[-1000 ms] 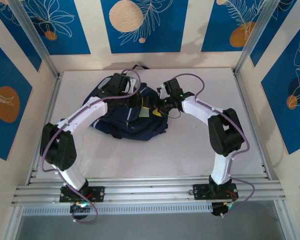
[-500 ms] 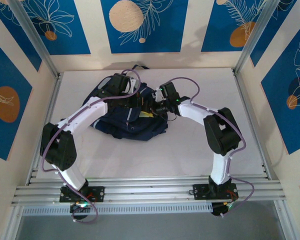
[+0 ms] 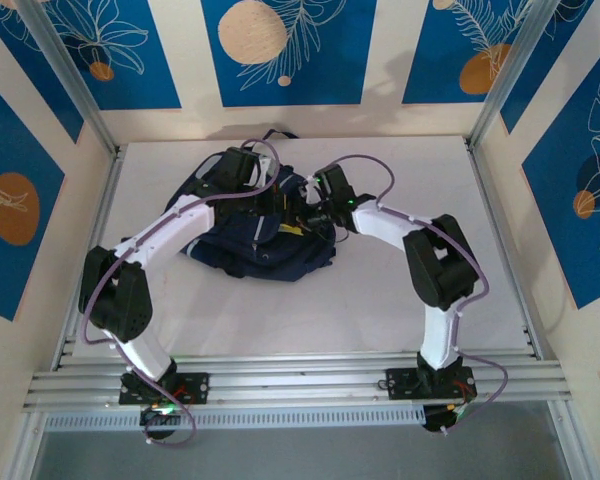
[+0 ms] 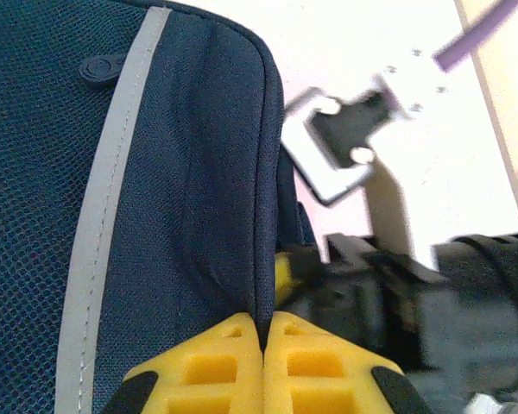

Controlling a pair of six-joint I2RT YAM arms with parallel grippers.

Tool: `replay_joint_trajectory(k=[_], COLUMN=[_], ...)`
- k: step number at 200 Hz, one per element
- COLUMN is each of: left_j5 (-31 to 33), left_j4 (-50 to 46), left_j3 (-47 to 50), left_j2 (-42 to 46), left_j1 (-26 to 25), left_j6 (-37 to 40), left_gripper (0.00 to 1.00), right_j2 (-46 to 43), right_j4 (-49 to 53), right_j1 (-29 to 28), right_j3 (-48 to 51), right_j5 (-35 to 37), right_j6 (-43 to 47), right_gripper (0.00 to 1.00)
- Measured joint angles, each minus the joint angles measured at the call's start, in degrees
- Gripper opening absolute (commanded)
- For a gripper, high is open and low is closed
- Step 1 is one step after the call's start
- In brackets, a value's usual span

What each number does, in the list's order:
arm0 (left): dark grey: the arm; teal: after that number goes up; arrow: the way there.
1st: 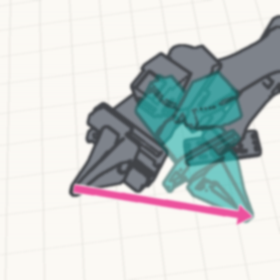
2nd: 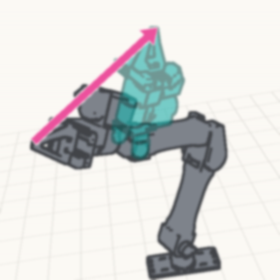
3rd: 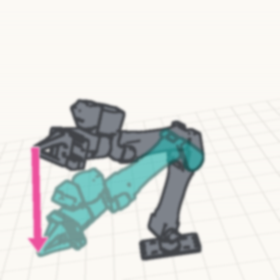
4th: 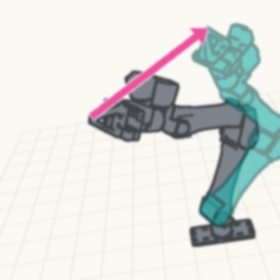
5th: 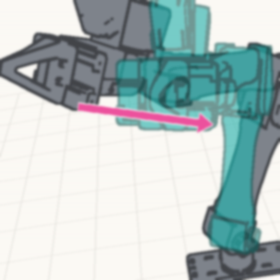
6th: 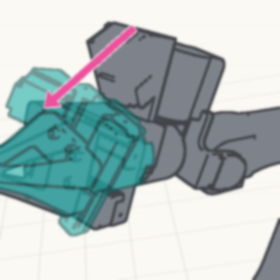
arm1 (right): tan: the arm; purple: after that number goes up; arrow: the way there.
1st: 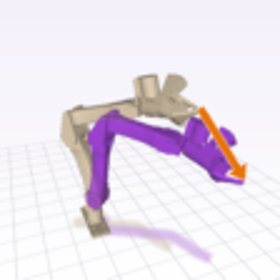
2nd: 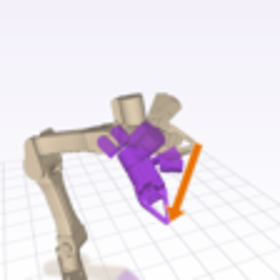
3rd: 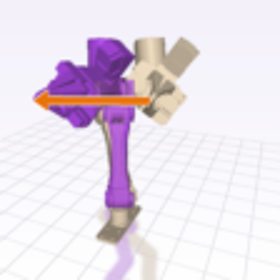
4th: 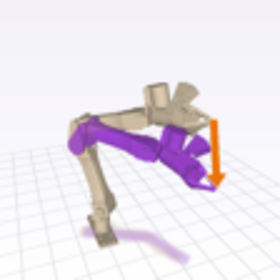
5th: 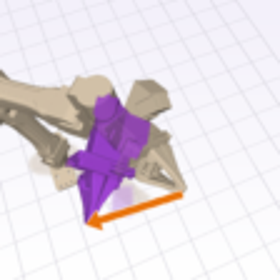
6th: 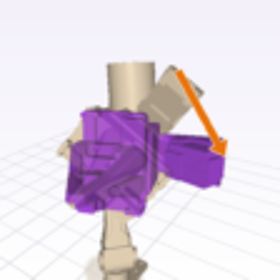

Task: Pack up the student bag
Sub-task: Place the loose stationery in the student bag.

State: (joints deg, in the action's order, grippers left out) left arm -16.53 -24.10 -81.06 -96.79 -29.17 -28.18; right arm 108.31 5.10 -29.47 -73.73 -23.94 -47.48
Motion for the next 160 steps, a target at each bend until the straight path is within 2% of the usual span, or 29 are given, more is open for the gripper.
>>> replay_joint_trajectory(k=[24, 50, 109, 160], left_j5=[0.0, -0.4, -1.5, -0.8], left_j4=[0.1, 0.0, 0.1, 0.4], left_j3=[0.0, 0.0, 0.0, 0.0], left_j2=[0.0, 0.0, 0.0, 0.0], left_j1=[0.0, 0.0, -0.1, 0.0], left_j6=[0.0, 0.0, -0.3, -1.5], left_gripper=[0.0, 0.0, 0.0, 0.0], right_j2=[-4.4, -4.6, 3.9, 8.9], right_j4=[0.9, 0.4, 1.9, 2.8], right_j1=[1.6, 2.6, 1.5, -0.6], right_j3=[2.6, 2.4, -3.8, -11.9], right_j5=[0.7, 1.4, 4.3, 4.7], right_j6=[1.5, 2.5, 4.0, 3.3], right_gripper=[0.4, 0.36, 0.27, 0.27])
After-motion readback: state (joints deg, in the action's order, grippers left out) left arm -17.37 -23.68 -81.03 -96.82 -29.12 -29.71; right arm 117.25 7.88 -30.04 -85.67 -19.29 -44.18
